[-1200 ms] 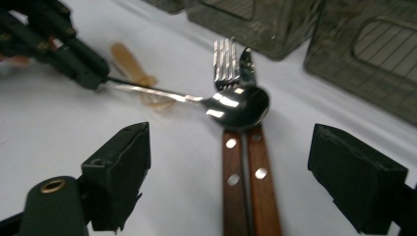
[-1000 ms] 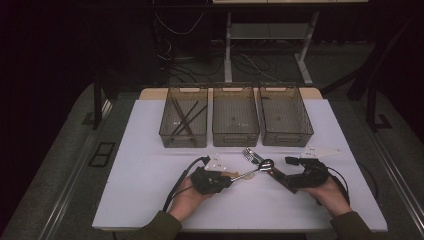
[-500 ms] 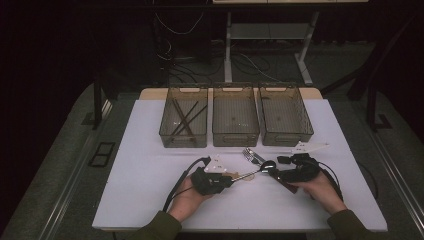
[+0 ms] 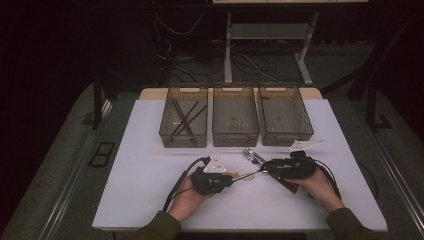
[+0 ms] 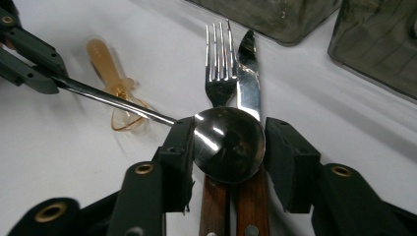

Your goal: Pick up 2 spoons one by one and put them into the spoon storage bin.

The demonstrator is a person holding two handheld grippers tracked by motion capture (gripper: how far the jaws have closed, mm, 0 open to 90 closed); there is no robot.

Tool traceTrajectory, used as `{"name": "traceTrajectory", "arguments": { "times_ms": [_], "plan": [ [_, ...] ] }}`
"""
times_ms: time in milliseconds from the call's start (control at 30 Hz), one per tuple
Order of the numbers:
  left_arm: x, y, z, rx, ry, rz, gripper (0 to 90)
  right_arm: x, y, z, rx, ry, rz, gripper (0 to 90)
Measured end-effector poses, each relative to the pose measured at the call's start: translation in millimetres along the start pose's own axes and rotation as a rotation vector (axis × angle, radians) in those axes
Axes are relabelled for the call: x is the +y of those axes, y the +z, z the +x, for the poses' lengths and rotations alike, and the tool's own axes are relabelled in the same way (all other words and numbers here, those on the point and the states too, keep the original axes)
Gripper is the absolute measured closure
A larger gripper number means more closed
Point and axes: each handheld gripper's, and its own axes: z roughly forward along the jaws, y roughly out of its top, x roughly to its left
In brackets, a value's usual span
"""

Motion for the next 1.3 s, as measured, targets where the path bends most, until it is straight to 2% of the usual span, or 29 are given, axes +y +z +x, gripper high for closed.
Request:
{"name": "traceTrajectory", "arguments": {
  "times_ms": [167, 300, 400, 433, 500, 533, 600, 633, 667, 700, 833, 900, 1067, 1233, 1300],
  "plan": [
    [-0.3, 1.7, -0.6, 0.002, -0.006, -0.005, 81.0, 0.7, -3.6, 0.7, -0.015, -0.006, -0.02, 67.2],
    [-0.5, 1.3, -0.8, 0.008, -0.011, -0.009, 81.0, 1.1, -7.2, 0.2, -0.012, 0.013, -0.035, 74.7],
    [-0.4, 1.7, 0.2, 0.008, 0.005, 0.003, 81.2, 0.9, -10.8, -2.2, -0.004, 0.023, -0.044, 80.4],
    [-0.9, 2.1, 0.7, 0.012, 0.012, 0.009, 81.2, 0.9, -12.3, -3.1, 0.007, 0.03, -0.05, 82.2],
    [-2.1, 2.5, 1.1, 0.007, -0.01, 0.008, 81.5, 1.1, -15.8, -6.0, 0.044, 0.043, -0.071, 85.5],
    [-2.2, 1.3, 3.5, 0.001, 0.006, 0.027, 81.4, 1.4, -18.5, -7.1, 0.075, 0.057, -0.084, 86.4],
    [-2.9, 2.0, 3.4, 0.001, -0.017, 0.008, 80.6, 1.7, -22.0, -9.0, 0.119, 0.08, -0.109, 88.1],
    [-3.1, 0.9, 5.0, -0.006, -0.008, 0.012, 80.0, 1.7, -23.6, -10.3, 0.142, 0.092, -0.122, 88.5],
    [-3.4, 1.5, 3.9, -0.008, -0.031, -0.008, 79.7, 2.0, -25.0, -10.5, 0.151, 0.094, -0.131, 88.6],
    [-3.4, 0.9, 4.0, -0.012, -0.035, -0.01, 78.9, 2.4, -26.5, -10.6, 0.159, 0.089, -0.139, 88.7],
    [-4.9, -4.2, 5.2, -0.012, -0.05, -0.031, 63.4, 4.7, -30.3, -7.2, 0.18, 0.077, -0.151, 88.9],
    [-7.3, -11.5, 6.9, -0.004, -0.054, -0.045, 55.4, 6.6, -32.5, -5.0, 0.172, 0.067, -0.156, 88.9],
    [-19.4, -33.2, 13.3, -0.015, -0.071, -0.077, 43.1, 12.0, -38.8, -1.9, 0.123, 0.047, -0.168, 88.8],
    [-35.0, -53.8, 20.9, -0.005, -0.109, -0.11, 35.0, 20.3, -49.3, -1.1, 0.068, 0.026, -0.192, 88.8],
    [-42.5, -61.3, 22.4, 0.005, -0.115, -0.109, 30.8, 25.1, -54.1, -1.8, 0.048, 0.028, -0.208, 88.8]
  ]
}}
